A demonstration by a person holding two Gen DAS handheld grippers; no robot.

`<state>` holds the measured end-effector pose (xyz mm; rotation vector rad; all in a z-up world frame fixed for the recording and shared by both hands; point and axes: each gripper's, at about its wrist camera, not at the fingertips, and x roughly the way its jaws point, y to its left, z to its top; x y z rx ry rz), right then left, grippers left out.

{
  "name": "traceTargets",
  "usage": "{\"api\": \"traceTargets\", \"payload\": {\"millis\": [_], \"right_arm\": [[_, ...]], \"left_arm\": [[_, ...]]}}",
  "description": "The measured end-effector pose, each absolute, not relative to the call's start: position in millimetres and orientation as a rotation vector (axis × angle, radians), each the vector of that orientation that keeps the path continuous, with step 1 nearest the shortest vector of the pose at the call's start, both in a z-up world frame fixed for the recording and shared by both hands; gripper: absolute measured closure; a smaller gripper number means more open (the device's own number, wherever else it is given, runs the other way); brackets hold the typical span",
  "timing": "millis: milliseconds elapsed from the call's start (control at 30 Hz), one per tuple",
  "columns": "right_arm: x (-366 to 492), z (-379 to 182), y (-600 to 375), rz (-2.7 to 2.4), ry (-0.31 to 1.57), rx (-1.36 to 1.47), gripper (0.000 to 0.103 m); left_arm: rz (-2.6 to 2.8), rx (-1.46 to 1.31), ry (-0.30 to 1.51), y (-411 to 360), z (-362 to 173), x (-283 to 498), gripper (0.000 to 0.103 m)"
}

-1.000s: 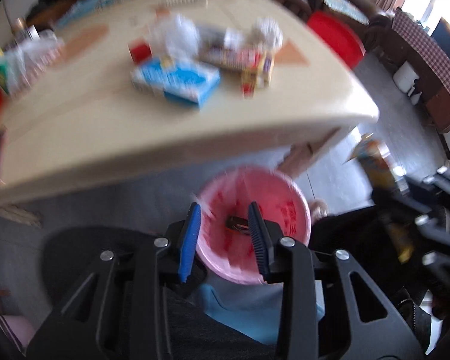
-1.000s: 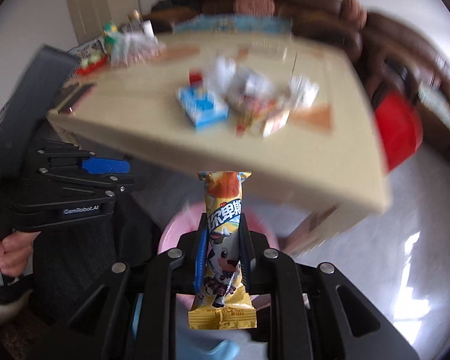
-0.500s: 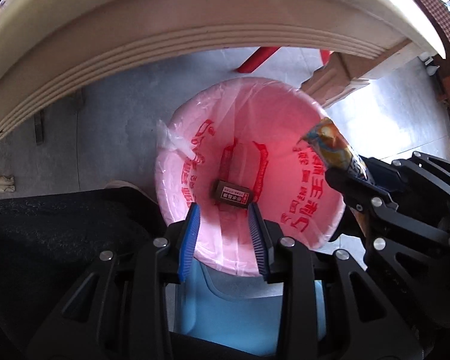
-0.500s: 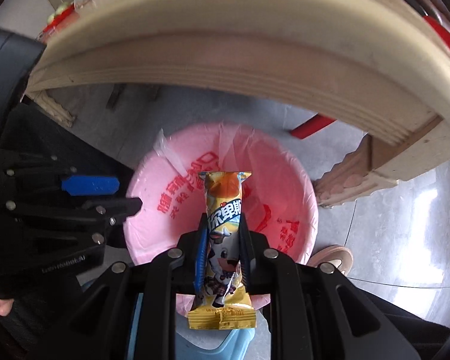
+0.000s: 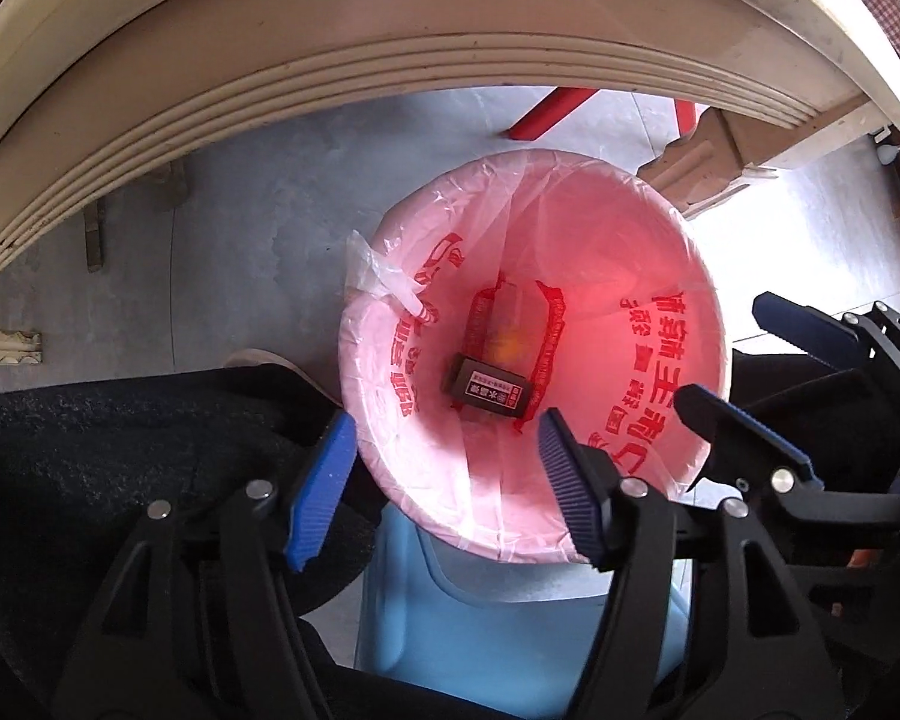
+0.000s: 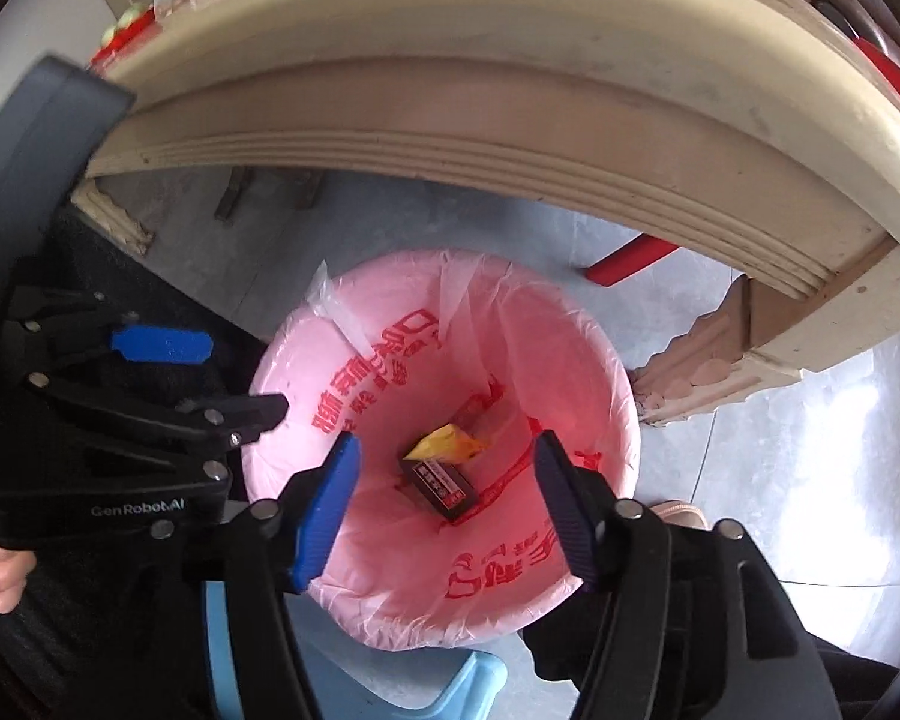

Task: Collect trash
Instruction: 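Drop the box and wrapper into the pink bin, opening both tools, then raise both open tools from the bin back over the table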

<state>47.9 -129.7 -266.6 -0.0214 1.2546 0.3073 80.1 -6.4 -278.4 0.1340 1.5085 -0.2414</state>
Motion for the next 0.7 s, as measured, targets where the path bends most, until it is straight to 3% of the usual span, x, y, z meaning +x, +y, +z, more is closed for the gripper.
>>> {"api": "traceTargets", "payload": {"millis": [500,700], "right_arm": [[47,-265,-130,0.314,1.254,-0.003,0.042],[45,-240,-136,0.33,1.232,0.048,0.042]], "left_arm": [[-0.237,0.157,1.502,-9,-275,77,0.04],[-0.253,0.167,1.48,-4,-251,74,0.04]]}}
